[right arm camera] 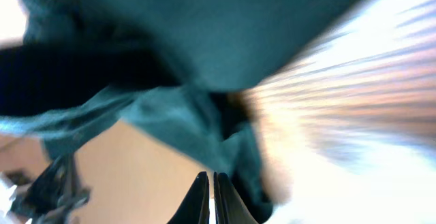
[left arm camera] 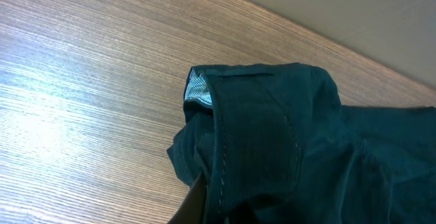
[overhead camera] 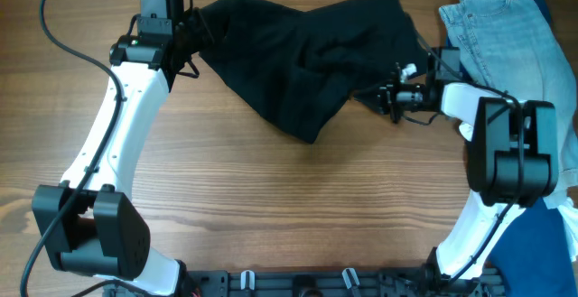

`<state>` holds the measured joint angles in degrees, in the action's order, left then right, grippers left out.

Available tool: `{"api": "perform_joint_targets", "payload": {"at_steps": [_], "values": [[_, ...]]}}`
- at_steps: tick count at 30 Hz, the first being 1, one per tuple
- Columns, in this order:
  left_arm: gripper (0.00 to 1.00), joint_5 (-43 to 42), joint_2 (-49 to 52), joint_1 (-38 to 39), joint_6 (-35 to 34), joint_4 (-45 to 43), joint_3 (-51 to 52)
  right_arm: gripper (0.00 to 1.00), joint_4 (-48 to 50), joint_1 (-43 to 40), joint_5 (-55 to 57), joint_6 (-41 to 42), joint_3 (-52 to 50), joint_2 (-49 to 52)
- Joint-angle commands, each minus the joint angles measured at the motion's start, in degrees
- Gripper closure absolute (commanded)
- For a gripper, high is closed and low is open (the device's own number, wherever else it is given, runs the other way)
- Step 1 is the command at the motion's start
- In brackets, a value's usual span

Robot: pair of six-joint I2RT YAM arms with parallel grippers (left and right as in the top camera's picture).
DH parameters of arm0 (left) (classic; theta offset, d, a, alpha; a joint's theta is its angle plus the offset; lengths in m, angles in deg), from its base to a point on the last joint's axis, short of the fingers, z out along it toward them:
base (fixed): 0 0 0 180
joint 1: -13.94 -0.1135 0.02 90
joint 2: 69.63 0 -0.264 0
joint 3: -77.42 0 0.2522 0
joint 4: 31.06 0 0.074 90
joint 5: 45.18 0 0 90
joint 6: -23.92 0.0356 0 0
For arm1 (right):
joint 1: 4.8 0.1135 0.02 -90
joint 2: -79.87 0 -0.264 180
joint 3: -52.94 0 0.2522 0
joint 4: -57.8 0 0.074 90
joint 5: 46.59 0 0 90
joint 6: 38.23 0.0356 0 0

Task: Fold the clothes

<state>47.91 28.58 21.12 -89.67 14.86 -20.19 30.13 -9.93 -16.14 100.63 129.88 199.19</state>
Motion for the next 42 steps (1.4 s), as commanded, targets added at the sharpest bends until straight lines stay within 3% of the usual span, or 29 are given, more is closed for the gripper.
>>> {"api": "perform_joint_targets", "payload": {"at_steps": [1,4,10,11,12,13,14,15,17,18,23,29,30,32,34,41,42], "values": [[0.96,-0.7,-1.9,0.2,0.9,-0.2,-1.0,0.96,-2.0,-0.5,11.8,-7.5,-0.1,0.9],[0.96,-0.7,-1.9,0.1,0.9,-0.2,-1.0,0.96,-3.6,-0.5,22.5,-11.6,-0.1,0.9],[0.96,-0.6,-1.9,0.0,0.9,-0.4,-1.0,0.94,-2.5,-0.5,29.7,-14.5,-0.1,0.9],[0.96,-0.6,-1.9,0.0,0.9,-0.5,-1.0,0.73,-1.9,-0.5,31.4,-14.4,-0.1,0.9],[0.88,-0.6,-1.9,0.0,0.9,-0.5,-1.0,0.46,-1.3,-0.5,32.8,-14.4,-0.1,0.9],[0.75,-0.6,-1.9,0.0,0.9,-0.4,-1.0,0.02,0.0,-0.5,33.6,-14.6,-0.1,0.9],[0.74,-0.6,-1.9,0.0,0.9,-0.4,-1.0,0.00,1.1,-0.5,33.9,-15.4,-0.1,0.9],[0.60,-0.6,-1.9,0.1,0.9,-0.4,-1.0,0.00,2.4,-0.5,34.1,-17.1,-0.1,0.9],[0.11,-0.6,-1.9,0.1,0.9,-0.4,-1.0,0.00,4.5,-0.5,37.2,-18.5,-0.1,0.9],[0.00,-0.6,-1.9,0.1,0.9,-0.4,-1.0,0.00,5.1,-0.5,39.3,-18.5,-0.1,0.9],[0.00,-0.5,-1.9,0.1,0.9,-2.6,-1.0,0.00,8.6,-0.5,49.8,-20.8,-0.1,0.9],[0.03,-0.5,-1.9,0.1,0.9,-3.0,-1.0,0.00,9.8,-0.5,52.7,-26.2,1.8,0.7],[0.16,-0.5,-1.9,0.1,0.9,-3.0,-1.0,0.00,9.8,-0.5,54.0,-26.6,2.6,0.6],[0.61,-0.5,-1.9,0.1,0.9,-3.0,-1.0,0.00,9.8,-0.5,57.0,-29.1,4.5,-0.2],[0.93,-0.5,-1.9,0.1,0.7,-3.0,-1.0,0.00,9.5,-0.5,57.2,-35.0,6.8,-2.5],[0.96,-0.7,-1.9,0.1,-0.8,-2.9,-1.0,0.00,2.8,-0.5,59.4,-36.9,13.1,-15.0],[0.84,-0.7,-1.9,0.1,-0.8,-2.8,-1.0,0.00,2.8,-0.5,59.4,-36.9,13.1,-16.5]]}}
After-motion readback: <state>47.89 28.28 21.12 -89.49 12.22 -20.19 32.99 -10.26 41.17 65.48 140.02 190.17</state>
